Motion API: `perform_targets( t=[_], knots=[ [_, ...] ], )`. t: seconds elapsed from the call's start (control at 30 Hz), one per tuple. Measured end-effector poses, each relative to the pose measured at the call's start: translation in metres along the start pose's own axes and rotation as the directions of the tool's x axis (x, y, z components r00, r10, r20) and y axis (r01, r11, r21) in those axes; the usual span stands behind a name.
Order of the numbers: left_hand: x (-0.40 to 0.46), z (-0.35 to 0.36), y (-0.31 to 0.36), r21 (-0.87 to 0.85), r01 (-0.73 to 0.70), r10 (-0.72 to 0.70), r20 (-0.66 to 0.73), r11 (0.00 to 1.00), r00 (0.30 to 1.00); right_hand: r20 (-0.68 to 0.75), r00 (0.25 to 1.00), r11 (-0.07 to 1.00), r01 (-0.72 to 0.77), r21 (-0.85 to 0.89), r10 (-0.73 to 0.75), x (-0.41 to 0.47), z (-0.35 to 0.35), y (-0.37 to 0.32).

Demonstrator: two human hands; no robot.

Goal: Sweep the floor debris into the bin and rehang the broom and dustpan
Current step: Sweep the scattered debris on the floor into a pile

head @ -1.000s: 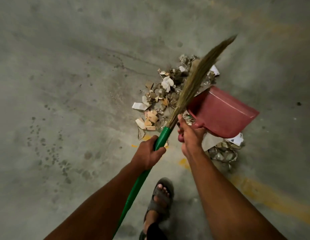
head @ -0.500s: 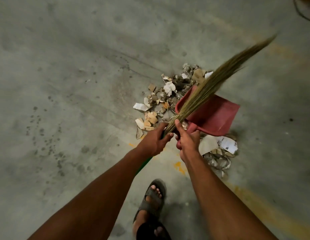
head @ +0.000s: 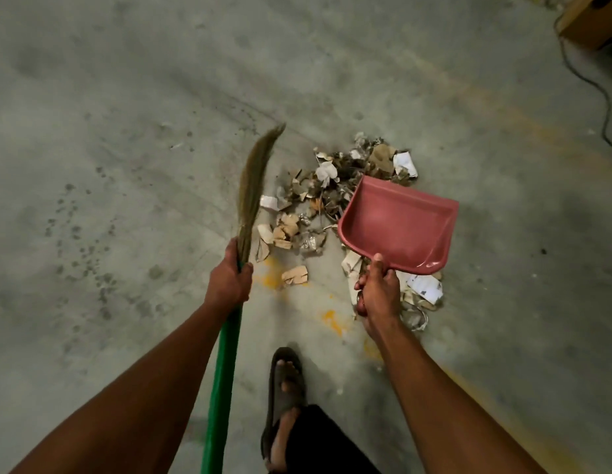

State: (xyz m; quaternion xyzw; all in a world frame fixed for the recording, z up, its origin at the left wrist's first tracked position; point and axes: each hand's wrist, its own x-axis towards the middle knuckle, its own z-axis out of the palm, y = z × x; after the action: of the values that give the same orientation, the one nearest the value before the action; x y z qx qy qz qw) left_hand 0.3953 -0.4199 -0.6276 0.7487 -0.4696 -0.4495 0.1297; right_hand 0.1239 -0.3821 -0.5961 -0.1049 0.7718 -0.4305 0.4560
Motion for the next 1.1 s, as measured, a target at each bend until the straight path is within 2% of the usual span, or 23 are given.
perform_targets(
  t=[0.23,0.43,0.53,0.63,0.77,0.93,1.1],
  knots=[
    [-0.010,0.016,-0.041,-0.080,0.134,-0.138,-0.042,0.988,0.990,0.115,0.991,0.998,-0.061,-0.014,0.062,-0.004,-0.014,0.024],
    [-0.004,0.057,-0.076,-0.041,0.216,-0.218,-0.061,0.976,0.974,0.258,0.960,0.994,-0.107,-0.033,0.112,0.008,-0.024,0.049],
    [0.006,0.085,-0.097,0.020,0.285,-0.282,-0.083,0.958,0.956,0.270,0.955,0.992,-0.117,-0.038,0.123,0.028,-0.035,0.063],
    [0.014,0.116,-0.110,0.053,0.341,-0.340,-0.033,0.938,0.940,0.265,0.958,0.994,-0.098,-0.047,0.107,0.053,-0.051,0.078],
    [0.027,0.166,-0.110,0.111,0.300,-0.305,0.036,0.948,0.952,0.252,0.964,0.995,-0.073,-0.069,0.088,0.087,-0.079,0.097],
    [0.034,0.216,-0.094,0.093,0.191,-0.200,0.095,0.977,0.975,0.247,0.964,0.991,-0.067,-0.118,0.095,0.110,-0.109,0.114],
    [0.022,0.246,-0.067,-0.120,0.108,-0.088,0.159,0.987,0.983,0.256,0.961,0.989,-0.072,-0.125,0.103,0.112,-0.120,0.107]
  ],
)
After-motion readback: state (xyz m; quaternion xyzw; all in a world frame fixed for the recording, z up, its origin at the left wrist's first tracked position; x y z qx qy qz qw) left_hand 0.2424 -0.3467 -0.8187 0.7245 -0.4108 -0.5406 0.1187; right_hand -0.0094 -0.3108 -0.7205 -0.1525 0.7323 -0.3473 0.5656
